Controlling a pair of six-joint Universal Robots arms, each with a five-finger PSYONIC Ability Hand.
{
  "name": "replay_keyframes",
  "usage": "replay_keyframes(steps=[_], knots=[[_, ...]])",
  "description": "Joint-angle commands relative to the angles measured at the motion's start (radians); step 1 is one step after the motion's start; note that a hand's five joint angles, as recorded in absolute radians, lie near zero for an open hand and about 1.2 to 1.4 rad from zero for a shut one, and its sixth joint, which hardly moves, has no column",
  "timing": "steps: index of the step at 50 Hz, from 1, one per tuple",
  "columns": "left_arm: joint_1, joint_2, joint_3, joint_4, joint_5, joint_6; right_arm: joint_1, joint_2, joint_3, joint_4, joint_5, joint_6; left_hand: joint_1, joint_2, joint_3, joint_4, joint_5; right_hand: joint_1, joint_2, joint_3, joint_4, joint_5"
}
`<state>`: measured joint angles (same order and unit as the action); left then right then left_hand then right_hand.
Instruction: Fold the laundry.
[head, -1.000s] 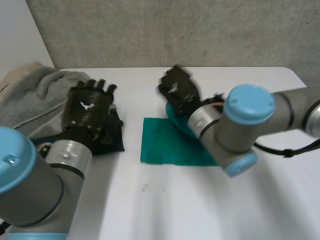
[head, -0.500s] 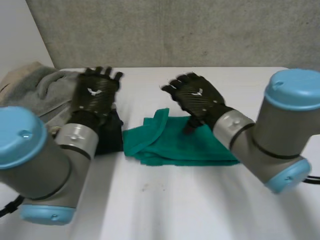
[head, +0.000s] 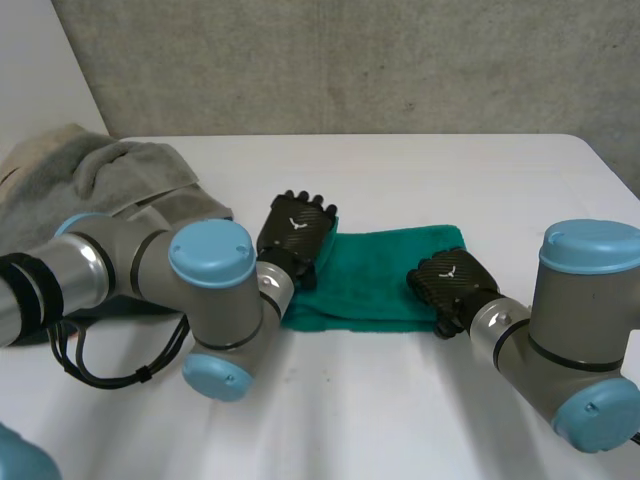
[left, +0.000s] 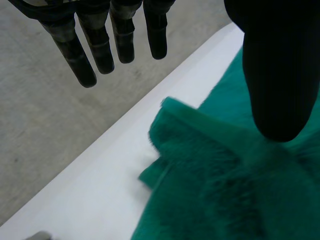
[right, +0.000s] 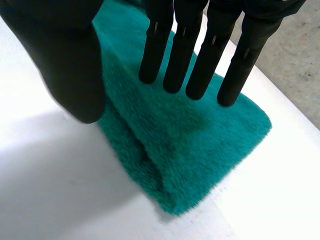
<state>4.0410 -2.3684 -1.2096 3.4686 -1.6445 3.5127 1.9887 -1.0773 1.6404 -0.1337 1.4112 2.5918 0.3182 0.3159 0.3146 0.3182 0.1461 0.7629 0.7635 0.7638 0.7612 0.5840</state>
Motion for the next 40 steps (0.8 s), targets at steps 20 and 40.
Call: replay_keyframes(steps=[20,40], knots=[[0.027,0.152,-0.053,-0.039,-0.12,-0.021,-0.022,0.025,0.002,-0.05,0.055,-0.044,-0.037,-0.035,-0.034,-0.037,-0.04,0.361,0.361,0.36,0.363,0.366],[0.001,0.179,-0.145,-0.046,-0.121,-0.031,-0.114,0.028,0.019,-0.053,0.136,-0.18,-0.037,-0.035,-0.034,-0.037,-0.04,0.633,0.633,0.632,0.635,0.638]])
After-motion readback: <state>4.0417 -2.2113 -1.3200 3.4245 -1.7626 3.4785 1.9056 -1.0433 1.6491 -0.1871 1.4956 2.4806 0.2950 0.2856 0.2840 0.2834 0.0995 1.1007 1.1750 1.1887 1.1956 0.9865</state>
